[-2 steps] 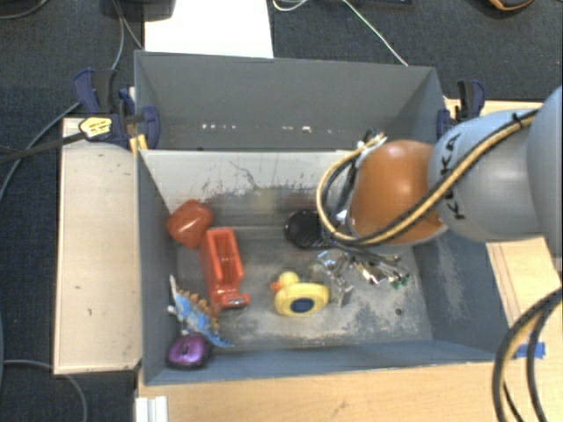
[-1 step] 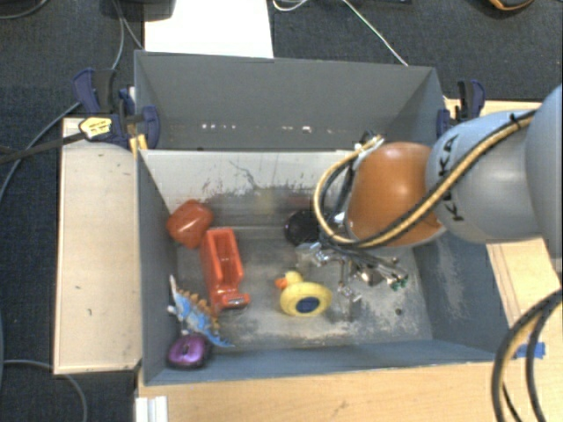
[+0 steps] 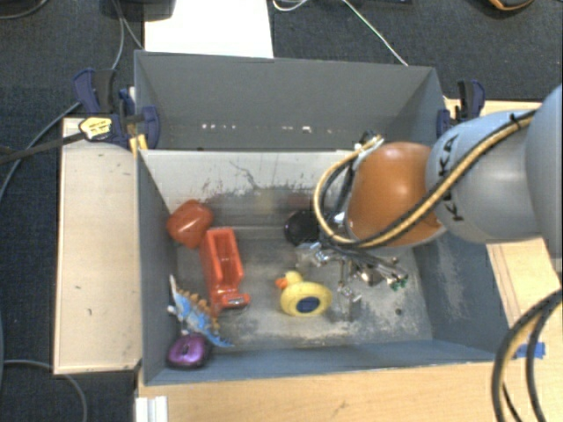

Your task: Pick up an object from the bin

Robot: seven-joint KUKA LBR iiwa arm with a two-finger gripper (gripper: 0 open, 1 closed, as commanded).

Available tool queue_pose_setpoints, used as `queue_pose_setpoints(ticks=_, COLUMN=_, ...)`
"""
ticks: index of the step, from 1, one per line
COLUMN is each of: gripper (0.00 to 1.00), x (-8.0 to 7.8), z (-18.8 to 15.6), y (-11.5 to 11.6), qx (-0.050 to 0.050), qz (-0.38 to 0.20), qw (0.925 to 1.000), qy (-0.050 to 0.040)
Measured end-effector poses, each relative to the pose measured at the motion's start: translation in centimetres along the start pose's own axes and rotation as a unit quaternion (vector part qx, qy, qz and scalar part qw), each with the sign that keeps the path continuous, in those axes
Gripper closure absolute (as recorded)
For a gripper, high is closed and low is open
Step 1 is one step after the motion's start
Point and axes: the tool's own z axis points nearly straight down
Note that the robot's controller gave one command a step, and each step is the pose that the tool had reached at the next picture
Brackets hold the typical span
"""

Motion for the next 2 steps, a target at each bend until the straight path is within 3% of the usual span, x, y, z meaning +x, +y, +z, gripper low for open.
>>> queue_pose_setpoints(ticks=1, gripper=0.00, x=-0.5, z=0.0, y=2.1, qx=0.000, qz=-0.106, qw=0.9944, qy=0.0005)
queue_pose_setpoints(ticks=2, gripper=0.00, x=-1.6, z=0.0, y=2.8, qx=0.000, qz=-0.017, qw=0.9999, qy=-0.0022)
